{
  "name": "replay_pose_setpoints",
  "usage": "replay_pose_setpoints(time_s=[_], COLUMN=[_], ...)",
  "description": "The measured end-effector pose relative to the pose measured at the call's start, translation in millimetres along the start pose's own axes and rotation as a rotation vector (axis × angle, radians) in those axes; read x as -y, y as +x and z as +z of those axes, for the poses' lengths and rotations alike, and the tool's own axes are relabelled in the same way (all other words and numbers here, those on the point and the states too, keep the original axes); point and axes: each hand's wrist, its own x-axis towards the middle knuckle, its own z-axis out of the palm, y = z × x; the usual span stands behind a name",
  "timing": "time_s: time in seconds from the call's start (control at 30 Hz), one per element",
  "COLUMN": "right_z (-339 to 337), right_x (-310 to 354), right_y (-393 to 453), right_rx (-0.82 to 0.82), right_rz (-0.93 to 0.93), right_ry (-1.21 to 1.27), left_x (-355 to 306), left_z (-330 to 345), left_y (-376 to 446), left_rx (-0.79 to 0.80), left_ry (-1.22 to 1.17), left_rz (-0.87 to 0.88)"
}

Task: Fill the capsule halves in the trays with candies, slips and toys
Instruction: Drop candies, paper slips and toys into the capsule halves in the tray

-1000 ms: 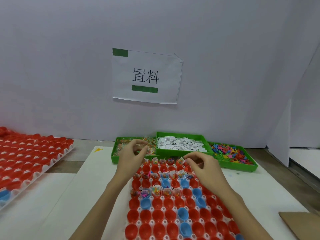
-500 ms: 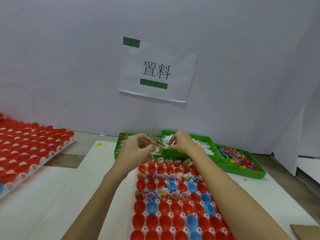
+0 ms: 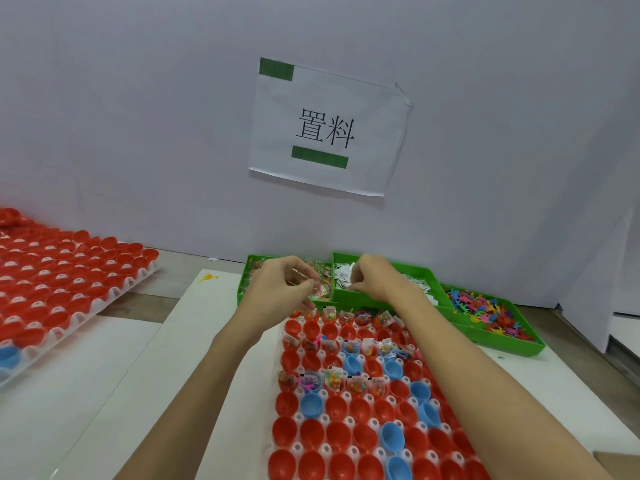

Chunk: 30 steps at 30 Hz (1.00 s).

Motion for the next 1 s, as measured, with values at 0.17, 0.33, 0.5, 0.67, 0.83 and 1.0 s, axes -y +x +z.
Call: replay_pose_setpoints(time_s=[0.17,0.33,0.5,0.67,0.83,1.0], right_z=[1,-4,1,2,-10,-17], right_x=[4,-6,-21,-28,-14,4], right_y=[-2,-5,-11,-27,-69,-125], right_rx=[-0.043,-0.166,-0.151,-0.213,-0.341,-0.233], right_rz=[-0.031,0.040,0.075,0.092,0.074,-0.057], right_ry=[-0.049,0.102,0.252,0.357,0.602,0.866], left_x=[1,2,2,-1,-7,-14], left_z=[0,2,6,10,15,24], left_y=[1,2,1,-3,-8,-13], left_rx=[0.004,-0.004,0.014,0.018,0.054,0.143], left_ry=[0.000,-0.040,-0.074,-0.206,-0.368,-0.368], left_rz=[-0.006,-0.019,-0.039,-0.082,-0.155,-0.127])
